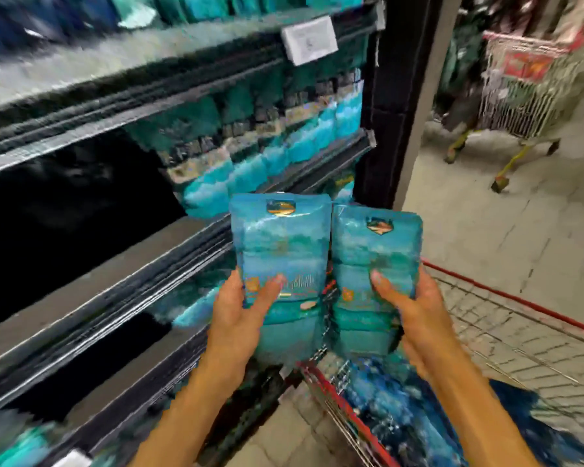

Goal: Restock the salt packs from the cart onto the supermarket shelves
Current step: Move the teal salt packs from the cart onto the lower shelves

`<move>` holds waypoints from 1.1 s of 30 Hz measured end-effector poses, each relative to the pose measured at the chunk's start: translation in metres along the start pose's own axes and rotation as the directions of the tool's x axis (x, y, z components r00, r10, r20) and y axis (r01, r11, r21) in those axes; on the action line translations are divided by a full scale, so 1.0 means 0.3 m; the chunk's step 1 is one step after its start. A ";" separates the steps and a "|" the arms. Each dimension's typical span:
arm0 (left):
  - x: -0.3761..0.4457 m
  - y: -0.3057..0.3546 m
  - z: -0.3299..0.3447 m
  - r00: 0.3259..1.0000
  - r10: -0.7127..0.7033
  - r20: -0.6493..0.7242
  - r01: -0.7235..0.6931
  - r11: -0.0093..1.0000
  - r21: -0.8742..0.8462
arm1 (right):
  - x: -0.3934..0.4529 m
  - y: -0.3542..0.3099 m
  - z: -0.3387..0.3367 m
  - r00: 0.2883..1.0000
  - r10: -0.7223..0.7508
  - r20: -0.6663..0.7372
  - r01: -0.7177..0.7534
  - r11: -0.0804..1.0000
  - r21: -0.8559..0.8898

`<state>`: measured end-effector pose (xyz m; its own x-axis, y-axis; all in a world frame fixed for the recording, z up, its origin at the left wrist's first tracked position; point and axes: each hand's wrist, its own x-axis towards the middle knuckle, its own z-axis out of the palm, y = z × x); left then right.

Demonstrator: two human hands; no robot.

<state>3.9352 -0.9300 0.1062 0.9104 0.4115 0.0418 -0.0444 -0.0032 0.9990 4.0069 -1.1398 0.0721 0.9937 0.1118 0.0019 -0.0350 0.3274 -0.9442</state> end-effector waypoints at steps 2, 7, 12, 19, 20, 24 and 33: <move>-0.034 0.067 -0.098 0.994 0.046 -0.104 -0.051 0.998 -0.040 | 0.008 -0.035 0.132 0.990 -0.039 0.135 0.037 0.999 0.012; -0.099 0.186 -0.327 0.936 0.119 -0.332 -0.138 0.990 -0.033 | 0.035 -0.075 0.434 0.908 -0.077 0.412 0.071 0.997 0.030; -0.118 0.239 -0.522 0.888 0.163 -0.431 -0.191 0.981 -0.024 | 0.056 -0.061 0.721 0.844 -0.127 0.520 0.125 0.991 0.039; -0.054 0.229 -0.630 0.830 0.180 -0.528 -0.236 0.971 -0.039 | 0.039 -0.035 1.016 0.730 -0.154 0.666 0.147 0.987 0.067; -0.038 0.226 -0.640 0.810 0.188 -0.556 -0.252 0.967 -0.041 | 0.036 -0.025 1.037 0.721 -0.156 0.675 0.152 0.986 0.065; 0.027 0.214 -0.669 0.755 0.216 -0.619 -0.269 0.963 0.008 | 0.029 0.002 1.088 0.708 -0.131 0.694 0.115 0.991 0.070; 0.143 0.227 -0.711 0.599 0.324 -0.732 -0.059 0.930 0.363 | 0.110 0.029 1.239 0.806 -0.051 0.590 0.042 0.999 0.028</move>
<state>3.8834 -0.7181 0.1726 0.2297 0.9130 0.3372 0.0546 -0.3580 0.9321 3.9999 -0.7846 0.1862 0.7402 0.6267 0.2439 0.0042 0.3584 -0.9336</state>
